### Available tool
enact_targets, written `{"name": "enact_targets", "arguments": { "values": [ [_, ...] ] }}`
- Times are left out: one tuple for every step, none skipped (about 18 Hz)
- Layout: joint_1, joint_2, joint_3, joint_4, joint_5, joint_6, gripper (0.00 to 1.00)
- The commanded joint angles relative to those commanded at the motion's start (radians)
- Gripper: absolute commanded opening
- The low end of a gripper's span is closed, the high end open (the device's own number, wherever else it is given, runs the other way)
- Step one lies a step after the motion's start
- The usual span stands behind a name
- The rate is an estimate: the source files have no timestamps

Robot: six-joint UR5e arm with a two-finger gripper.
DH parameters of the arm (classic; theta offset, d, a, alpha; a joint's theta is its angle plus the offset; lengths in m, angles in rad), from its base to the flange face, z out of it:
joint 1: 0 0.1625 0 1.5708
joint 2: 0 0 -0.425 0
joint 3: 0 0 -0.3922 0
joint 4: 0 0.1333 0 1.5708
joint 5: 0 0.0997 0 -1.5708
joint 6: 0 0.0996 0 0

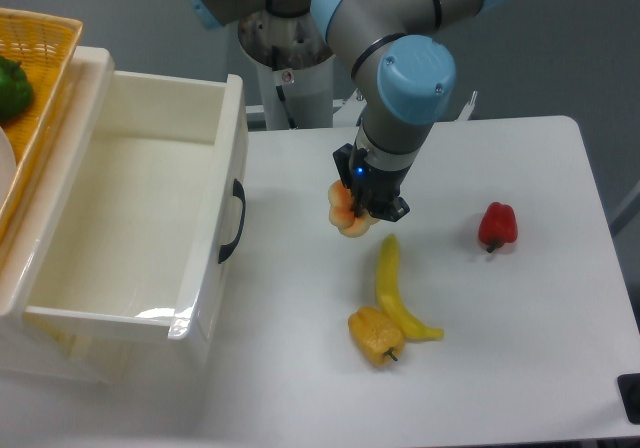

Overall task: Place the round bread in the upper white drawer
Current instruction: 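Hold the round bread roll in the gripper above the table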

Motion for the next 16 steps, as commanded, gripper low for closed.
{"name": "enact_targets", "arguments": {
  "values": [
    [0.0, 0.0, 0.0, 0.0, 0.0, 0.0, 0.0],
    [0.0, 0.0, 0.0, 0.0, 0.002, 0.0, 0.0],
    [0.0, 0.0, 0.0, 0.0, 0.002, 0.0, 0.0],
    [0.0, 0.0, 0.0, 0.0, 0.002, -0.002, 0.0],
    [0.0, 0.0, 0.002, 0.0, 0.002, -0.003, 0.0],
    [0.0, 0.0, 0.002, 0.0, 0.002, -0.003, 0.0],
    [0.002, 0.0, 0.003, 0.0, 0.002, -0.003, 0.0],
    [0.002, 0.0, 0.003, 0.0, 0.002, -0.003, 0.0],
    [0.003, 0.0, 0.003, 0.0, 0.002, -0.003, 0.0],
    [0.003, 0.0, 0.003, 0.0, 0.002, -0.003, 0.0],
    [0.003, 0.002, 0.003, 0.0, 0.0, -0.003, 0.0],
    [0.003, 0.002, 0.003, 0.0, 0.0, -0.005, 0.0],
    [0.002, 0.002, 0.005, 0.0, 0.0, -0.011, 0.0],
    [0.002, 0.002, 0.009, 0.0, 0.0, -0.024, 0.0],
    [0.0, 0.0, 0.015, -0.002, 0.0, -0.038, 0.0],
    [-0.002, 0.0, 0.018, -0.002, 0.0, -0.051, 0.0]
  ]
}}
